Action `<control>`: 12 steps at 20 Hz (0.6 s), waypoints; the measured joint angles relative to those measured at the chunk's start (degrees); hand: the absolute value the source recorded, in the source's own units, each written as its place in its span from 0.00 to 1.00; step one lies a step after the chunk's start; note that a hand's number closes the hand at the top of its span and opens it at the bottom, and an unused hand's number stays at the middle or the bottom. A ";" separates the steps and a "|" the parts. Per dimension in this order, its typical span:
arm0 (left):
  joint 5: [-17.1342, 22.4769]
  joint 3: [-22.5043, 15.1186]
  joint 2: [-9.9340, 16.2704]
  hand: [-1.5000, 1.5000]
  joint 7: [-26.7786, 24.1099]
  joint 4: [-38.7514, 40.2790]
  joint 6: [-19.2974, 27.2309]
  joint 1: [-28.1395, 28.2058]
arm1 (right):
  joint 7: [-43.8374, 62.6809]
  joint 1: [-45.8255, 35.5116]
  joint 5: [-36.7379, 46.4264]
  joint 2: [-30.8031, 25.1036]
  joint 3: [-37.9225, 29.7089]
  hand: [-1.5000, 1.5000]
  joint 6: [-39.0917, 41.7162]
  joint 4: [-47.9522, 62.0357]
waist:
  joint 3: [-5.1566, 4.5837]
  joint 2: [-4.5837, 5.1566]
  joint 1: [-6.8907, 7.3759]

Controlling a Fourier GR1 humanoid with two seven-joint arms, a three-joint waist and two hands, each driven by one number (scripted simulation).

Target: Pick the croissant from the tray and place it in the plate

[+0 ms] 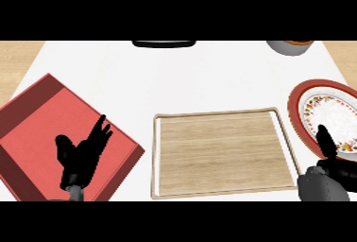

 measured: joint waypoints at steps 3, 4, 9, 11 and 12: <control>0.22 0.32 0.02 0.50 -1.16 0.61 -0.59 0.02 | 2.79 2.16 1.10 0.22 3.32 0.00 -0.21 -0.17 | 0.05 -0.06 0.03; 0.29 0.31 0.04 0.50 -0.96 0.56 -0.70 -0.05 | 3.70 2.83 1.45 0.27 4.56 0.00 -0.28 -0.12 | 0.03 -0.04 0.05; 0.55 0.55 0.10 0.50 0.56 0.24 -0.77 -0.63 | 8.41 3.53 3.93 0.38 7.19 0.00 -0.54 1.63 | -0.07 0.13 0.20; 0.24 0.47 0.12 0.50 0.52 0.44 -0.71 -0.86 | 10.23 3.69 4.88 0.40 8.21 0.00 -0.64 1.98 | -0.06 0.14 0.20; 0.50 0.48 0.21 0.50 0.87 -0.08 -0.92 -0.54 | 10.96 3.82 5.48 0.41 8.55 0.00 -0.72 2.19 | -0.09 0.16 0.30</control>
